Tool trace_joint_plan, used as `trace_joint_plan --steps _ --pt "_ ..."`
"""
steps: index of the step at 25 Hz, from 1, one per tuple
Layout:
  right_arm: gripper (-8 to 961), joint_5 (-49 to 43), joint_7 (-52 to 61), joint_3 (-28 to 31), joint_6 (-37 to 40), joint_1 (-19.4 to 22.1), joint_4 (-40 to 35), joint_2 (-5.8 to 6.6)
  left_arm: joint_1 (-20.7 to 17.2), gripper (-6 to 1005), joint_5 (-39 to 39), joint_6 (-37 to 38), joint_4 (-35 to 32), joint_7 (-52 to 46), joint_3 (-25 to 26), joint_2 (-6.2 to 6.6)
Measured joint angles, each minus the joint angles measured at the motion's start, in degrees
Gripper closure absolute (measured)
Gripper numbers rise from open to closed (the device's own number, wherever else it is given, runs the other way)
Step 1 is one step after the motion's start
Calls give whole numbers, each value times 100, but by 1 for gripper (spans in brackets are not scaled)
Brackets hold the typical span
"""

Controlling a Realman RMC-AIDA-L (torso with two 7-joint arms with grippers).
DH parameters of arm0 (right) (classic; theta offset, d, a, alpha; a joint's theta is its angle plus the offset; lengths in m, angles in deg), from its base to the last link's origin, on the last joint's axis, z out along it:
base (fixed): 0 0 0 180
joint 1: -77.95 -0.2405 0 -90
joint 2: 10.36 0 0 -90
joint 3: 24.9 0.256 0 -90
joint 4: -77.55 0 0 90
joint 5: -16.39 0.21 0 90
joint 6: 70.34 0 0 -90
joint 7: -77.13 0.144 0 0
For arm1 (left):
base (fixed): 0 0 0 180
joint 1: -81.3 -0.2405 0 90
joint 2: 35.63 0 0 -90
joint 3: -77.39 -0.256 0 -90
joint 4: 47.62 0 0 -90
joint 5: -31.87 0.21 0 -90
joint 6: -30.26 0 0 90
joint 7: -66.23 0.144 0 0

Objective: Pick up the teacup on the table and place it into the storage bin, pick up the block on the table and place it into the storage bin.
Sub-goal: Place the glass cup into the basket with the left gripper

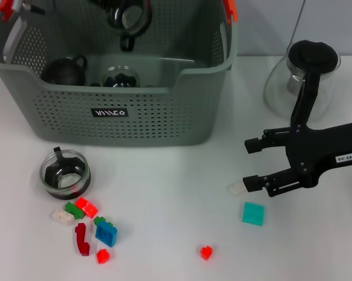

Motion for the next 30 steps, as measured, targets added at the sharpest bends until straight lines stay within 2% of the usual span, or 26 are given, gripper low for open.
trace_joint_plan --steps 4,8,12,19,30 --pt "38 -1 0 1 -36 -35 2 -14 -43 959 190 -281 101 -2 -48 -143" --pt "37 -32 -43 -10 -140 -45 3 -60 -145 959 458 -668 160 -3 -66 -386" --pt "37 -157 -48 2 -186 -67 6 -96 -147 959 614 -803 241 -4 -68 -460" --pt "37 -233 -57 18 -266 -98 12 -156 -162 958 652 -912 273 46 -90 -514" --pt "37 -238 -56 18 -337 -90 20 -175 -354 946 671 -1241 385 80 -636 -644"
